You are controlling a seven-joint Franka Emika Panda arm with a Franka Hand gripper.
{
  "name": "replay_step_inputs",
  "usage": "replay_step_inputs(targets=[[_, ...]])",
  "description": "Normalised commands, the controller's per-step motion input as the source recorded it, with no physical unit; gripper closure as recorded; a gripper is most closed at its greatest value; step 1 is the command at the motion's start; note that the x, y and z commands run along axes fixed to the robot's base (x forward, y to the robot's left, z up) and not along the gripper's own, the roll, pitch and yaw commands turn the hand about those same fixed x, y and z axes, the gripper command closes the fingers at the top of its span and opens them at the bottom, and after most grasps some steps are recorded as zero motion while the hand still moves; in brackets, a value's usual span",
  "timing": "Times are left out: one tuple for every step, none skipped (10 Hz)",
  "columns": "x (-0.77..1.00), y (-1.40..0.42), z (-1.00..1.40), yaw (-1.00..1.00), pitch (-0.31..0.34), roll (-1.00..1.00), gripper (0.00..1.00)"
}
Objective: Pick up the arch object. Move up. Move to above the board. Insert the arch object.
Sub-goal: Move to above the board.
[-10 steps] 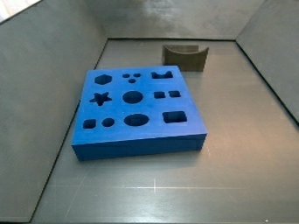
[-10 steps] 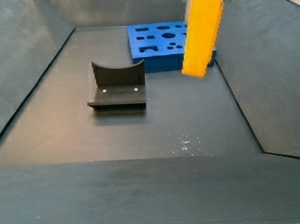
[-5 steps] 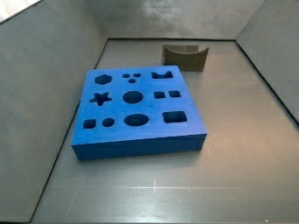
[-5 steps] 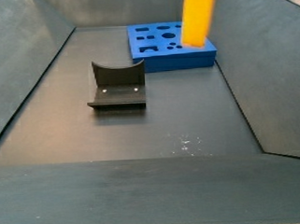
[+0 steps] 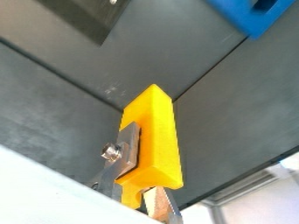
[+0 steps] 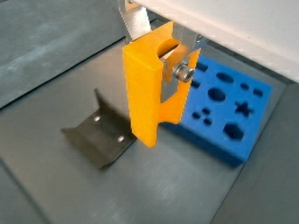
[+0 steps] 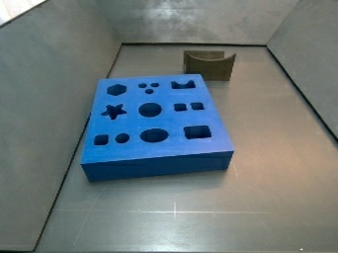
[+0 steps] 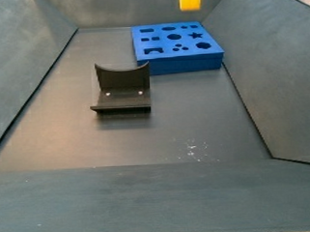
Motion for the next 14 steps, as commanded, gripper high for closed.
replay_step_inputs(targets=[[0.06,-1.0,0.21,0.12,0.047,0.09,1.0],[0.07,-1.0,0.21,0.06,0.041,0.07,1.0],[0.07,-1.0,0.21,0.03,0.037,0.05,1.0],[0.07,-1.0,0.22,0.03,0.04,0.04,1.0],[0.07,-1.0,0.22,0.02,0.053,0.01,1.0],[0.07,-1.0,0.23,0.01,0.052,0.0,1.0],[0.08,-1.0,0.23,0.01,0.066,-0.01,1.0],[0.09,-1.0,0.23,0.01,0.077,0.0,1.0],[0.1,-1.0,0.23,0.01,0.096,0.01,1.0],[0.13,-1.0,0.24,0.01,0.116,0.0,1.0],[0.16,-1.0,0.24,0.01,0.134,0.01,1.0],[0.14,-0.7,0.17,0.01,0.145,0.01,1.0],[0.11,-0.35,0.1,0.01,0.134,0.01,1.0],[0.08,-0.22,0.06,0.01,0.107,0.02,1.0]])
